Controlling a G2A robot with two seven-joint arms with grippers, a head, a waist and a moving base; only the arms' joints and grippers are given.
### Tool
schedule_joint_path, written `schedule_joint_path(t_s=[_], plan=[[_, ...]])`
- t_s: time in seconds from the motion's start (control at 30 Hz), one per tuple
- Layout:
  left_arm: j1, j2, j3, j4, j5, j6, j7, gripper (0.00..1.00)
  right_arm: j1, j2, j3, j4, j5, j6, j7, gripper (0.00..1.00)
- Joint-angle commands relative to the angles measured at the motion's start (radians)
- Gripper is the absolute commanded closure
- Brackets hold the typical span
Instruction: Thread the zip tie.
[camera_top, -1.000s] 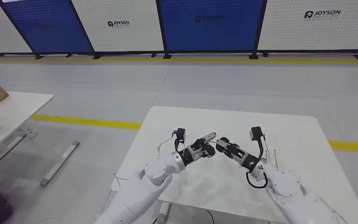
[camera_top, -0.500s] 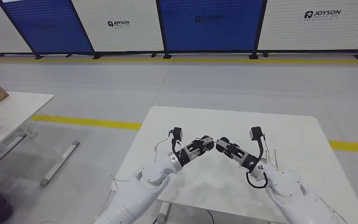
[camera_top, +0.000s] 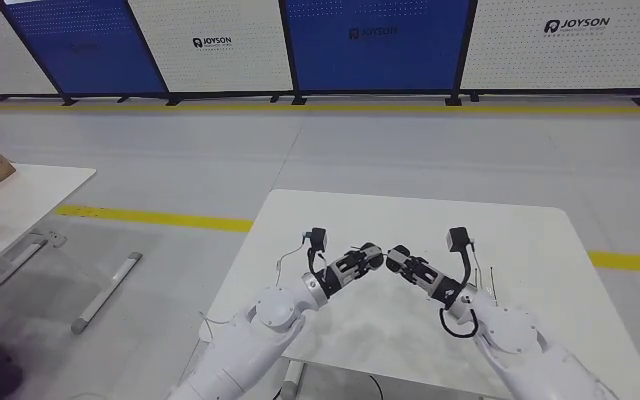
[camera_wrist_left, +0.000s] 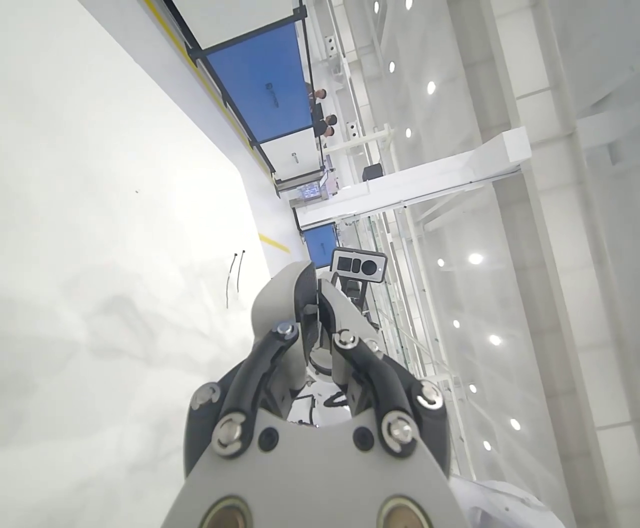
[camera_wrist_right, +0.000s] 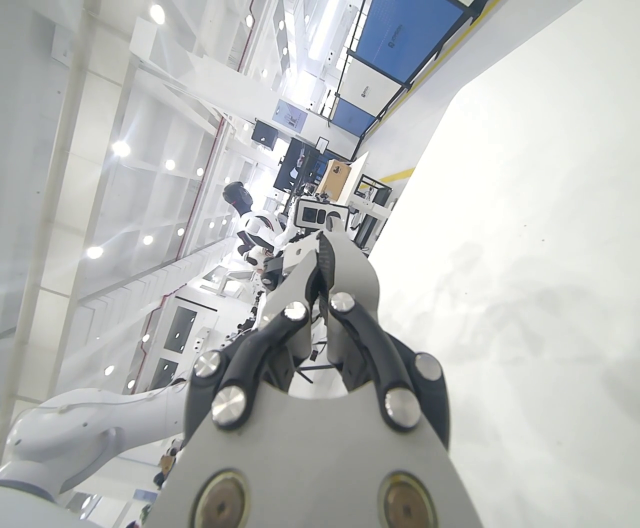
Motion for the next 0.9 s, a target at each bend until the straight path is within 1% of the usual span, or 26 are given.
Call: schedule_joint_path(t_s=[0.0,0.03,0.07,0.1,0.13,0.17,0.2,0.27,0.33,0.4,0.6,0.7,0.77,0.87], plan=[[0.002,0.001,0.001,-0.004,0.001,0.006,-0.007,1.00,-0.004,-0.001,0.007,-0.002,-0.002,0.001,0.002,1.00],[0.002,0.001,0.003,-0.008,-0.007,0.015,-0.027,0.92,-0.006,-0.002,0.010,-0.003,-0.003,0.001,0.002,1.00],[0.002,0.002,0.002,-0.011,-0.020,0.020,-0.048,0.65,-0.008,-0.003,0.014,-0.003,-0.003,0.002,0.002,1.00],[0.002,0.003,-0.003,-0.012,-0.026,0.022,-0.060,0.35,-0.009,-0.004,0.017,-0.003,-0.004,0.002,0.002,1.00],[0.004,0.005,-0.008,-0.015,-0.026,0.022,-0.066,0.09,-0.011,-0.005,0.021,-0.003,-0.004,0.004,0.002,1.00],[0.007,0.006,-0.010,-0.018,-0.024,0.020,-0.067,0.02,-0.013,-0.006,0.024,-0.003,-0.004,0.004,0.003,1.00],[0.009,0.006,-0.011,-0.020,-0.024,0.020,-0.068,0.03,-0.014,-0.007,0.026,-0.002,-0.005,0.004,0.004,1.00],[0.012,0.007,-0.014,-0.024,-0.025,0.016,-0.065,0.17,-0.017,-0.009,0.032,-0.002,-0.006,0.006,0.007,1.00],[0.013,0.007,-0.017,-0.025,-0.028,0.015,-0.061,0.40,-0.019,-0.011,0.036,-0.002,-0.011,0.011,0.013,1.00],[0.014,0.008,-0.019,-0.026,-0.030,0.014,-0.058,0.53,-0.021,-0.012,0.040,-0.002,-0.013,0.014,0.017,1.00],[0.013,0.007,-0.018,-0.024,-0.021,0.010,-0.039,0.74,-0.028,-0.019,0.051,-0.001,-0.018,0.015,0.029,1.00],[0.011,0.006,-0.017,-0.020,-0.022,0.009,-0.034,0.88,-0.031,-0.022,0.056,-0.001,-0.020,0.014,0.032,1.00],[0.009,0.006,-0.016,-0.016,-0.017,0.012,-0.026,1.00,-0.033,-0.024,0.059,0.000,-0.021,0.014,0.033,1.00],[0.006,0.004,-0.012,-0.012,-0.018,0.011,-0.016,1.00,-0.035,-0.027,0.064,0.000,-0.025,0.014,0.036,1.00]])
